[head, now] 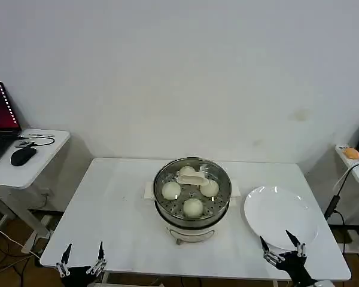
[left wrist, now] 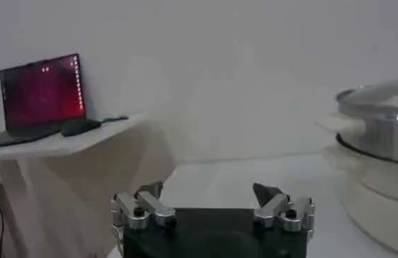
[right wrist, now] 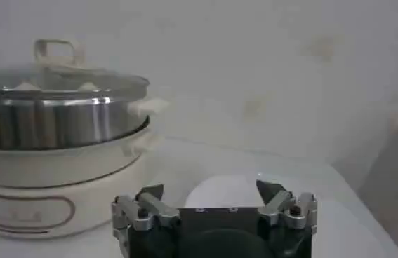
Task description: Take steamed baozi put them in steamer then cover it.
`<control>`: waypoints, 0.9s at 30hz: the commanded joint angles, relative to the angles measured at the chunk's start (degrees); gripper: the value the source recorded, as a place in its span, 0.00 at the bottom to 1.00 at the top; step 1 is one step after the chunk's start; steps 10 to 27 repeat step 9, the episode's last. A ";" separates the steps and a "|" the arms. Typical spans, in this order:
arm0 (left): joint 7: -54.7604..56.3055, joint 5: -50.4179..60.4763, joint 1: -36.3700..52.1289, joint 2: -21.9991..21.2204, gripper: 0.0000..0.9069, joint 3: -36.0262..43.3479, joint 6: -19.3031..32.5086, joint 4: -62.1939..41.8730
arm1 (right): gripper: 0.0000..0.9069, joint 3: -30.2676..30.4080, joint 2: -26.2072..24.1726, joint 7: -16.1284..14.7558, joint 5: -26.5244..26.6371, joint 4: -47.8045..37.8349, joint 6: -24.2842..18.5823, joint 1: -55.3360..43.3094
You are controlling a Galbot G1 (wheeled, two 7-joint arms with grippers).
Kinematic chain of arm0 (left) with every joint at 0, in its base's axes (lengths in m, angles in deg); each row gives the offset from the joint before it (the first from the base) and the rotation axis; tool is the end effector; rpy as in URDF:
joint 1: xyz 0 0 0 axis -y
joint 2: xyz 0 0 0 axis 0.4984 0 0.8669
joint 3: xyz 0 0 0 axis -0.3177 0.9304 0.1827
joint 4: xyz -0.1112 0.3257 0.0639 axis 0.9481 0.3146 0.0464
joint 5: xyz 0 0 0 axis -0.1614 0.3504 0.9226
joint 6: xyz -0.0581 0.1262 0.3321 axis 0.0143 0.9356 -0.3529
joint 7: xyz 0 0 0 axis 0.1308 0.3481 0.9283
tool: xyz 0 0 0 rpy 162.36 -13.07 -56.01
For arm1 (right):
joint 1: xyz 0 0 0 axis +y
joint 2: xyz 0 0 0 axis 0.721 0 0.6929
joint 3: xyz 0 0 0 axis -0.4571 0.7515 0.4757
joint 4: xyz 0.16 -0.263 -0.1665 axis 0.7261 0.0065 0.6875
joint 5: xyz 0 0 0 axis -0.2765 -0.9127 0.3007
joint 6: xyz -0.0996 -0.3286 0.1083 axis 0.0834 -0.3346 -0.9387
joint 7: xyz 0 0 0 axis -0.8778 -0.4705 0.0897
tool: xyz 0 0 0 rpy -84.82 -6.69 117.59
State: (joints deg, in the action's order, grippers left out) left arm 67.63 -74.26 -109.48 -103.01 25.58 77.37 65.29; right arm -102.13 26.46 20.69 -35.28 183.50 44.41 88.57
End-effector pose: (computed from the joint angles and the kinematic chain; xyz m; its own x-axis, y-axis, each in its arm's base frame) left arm 0.0819 0.0509 -0.3293 -0.9644 -0.1889 0.1848 -0.1542 0.9702 0.1870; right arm 0.1207 -0.1273 -0.3204 -0.9593 -0.1109 0.2597 -0.1346 0.9880 -0.0754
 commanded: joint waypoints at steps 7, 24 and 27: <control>-0.77 0.69 -1.17 0.72 1.00 -0.79 0.69 -1.89 | 1.00 3.54 1.28 2.98 -2.14 0.67 2.41 -0.95; -0.70 0.81 -0.76 0.86 1.00 -0.45 0.62 -1.98 | 1.00 3.87 1.62 2.71 -2.63 0.65 2.25 -0.97; -0.70 0.81 -0.76 0.86 1.00 -0.45 0.62 -1.98 | 1.00 3.87 1.62 2.71 -2.63 0.65 2.25 -0.97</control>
